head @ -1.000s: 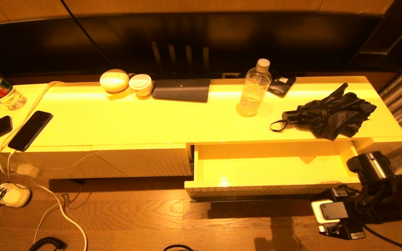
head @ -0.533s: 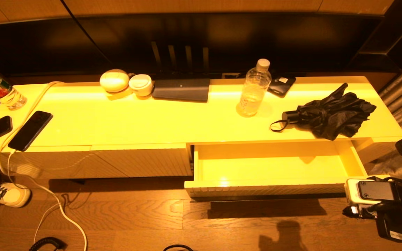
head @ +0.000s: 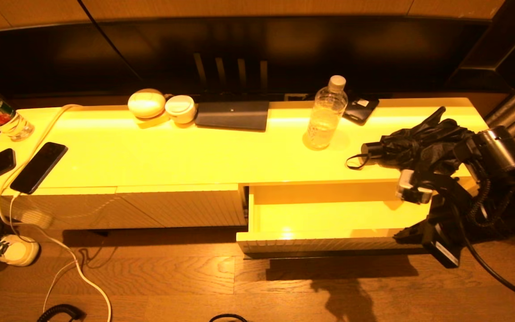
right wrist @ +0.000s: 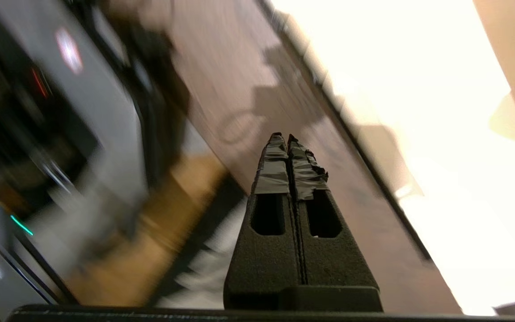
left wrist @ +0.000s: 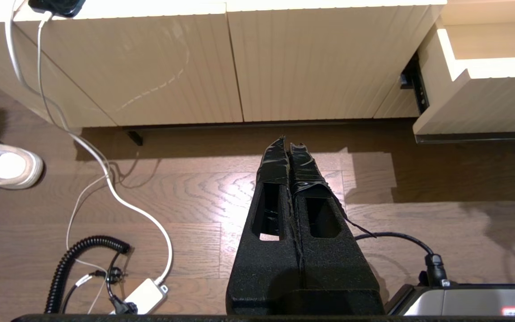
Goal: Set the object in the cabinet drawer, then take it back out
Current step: Open the drawer
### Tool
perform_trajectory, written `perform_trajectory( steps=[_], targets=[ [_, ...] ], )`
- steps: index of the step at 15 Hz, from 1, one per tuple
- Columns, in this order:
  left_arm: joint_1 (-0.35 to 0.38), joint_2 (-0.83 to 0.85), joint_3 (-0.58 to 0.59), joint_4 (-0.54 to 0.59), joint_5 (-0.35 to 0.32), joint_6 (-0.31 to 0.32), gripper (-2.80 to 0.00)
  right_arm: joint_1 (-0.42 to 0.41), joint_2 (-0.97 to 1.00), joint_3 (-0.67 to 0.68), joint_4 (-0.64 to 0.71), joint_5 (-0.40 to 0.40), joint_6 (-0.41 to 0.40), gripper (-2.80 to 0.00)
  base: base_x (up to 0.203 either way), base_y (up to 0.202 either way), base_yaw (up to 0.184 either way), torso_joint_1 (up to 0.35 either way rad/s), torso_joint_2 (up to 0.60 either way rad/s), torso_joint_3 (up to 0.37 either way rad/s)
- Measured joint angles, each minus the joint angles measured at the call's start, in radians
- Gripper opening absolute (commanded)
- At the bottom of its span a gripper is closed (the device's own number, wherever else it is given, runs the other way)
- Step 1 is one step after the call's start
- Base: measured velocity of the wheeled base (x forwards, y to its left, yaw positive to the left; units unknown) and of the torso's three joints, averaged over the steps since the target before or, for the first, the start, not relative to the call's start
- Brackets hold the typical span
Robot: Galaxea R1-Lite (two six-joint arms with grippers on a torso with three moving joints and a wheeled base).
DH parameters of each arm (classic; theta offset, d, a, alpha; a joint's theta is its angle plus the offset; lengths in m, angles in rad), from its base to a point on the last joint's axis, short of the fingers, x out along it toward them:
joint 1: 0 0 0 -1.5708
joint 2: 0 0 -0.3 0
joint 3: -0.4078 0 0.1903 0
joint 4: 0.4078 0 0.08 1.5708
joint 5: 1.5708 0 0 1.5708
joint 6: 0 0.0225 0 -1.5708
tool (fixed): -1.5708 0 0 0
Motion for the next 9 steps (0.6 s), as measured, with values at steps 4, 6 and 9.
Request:
perform_trajectory(
  steps=[4,6,9],
  targets=[
    [0.000,0.000,0.000,0.001,0.000,0.000,-2.80,0.070,0.160,-0.167,0.013,-0.147,0.276,-2.80,0.000,0.000,0.000,0.000,0.00,0.000],
    [0.000,0.000,0.000,0.000,0.000,0.000,-2.80,0.091,0.232,-0.232,0.021,-0.190,0.374,-2.80,0.000,0.000,0.000,0.000,0.00,0.000],
    [0.000,0.000,0.000,0.000,0.000,0.000,-2.80,0.108,0.327,-0.320,0.023,-0.270,0.491,-2.80,0.000,0.000,0.000,0.000,0.00,0.000]
  ],
)
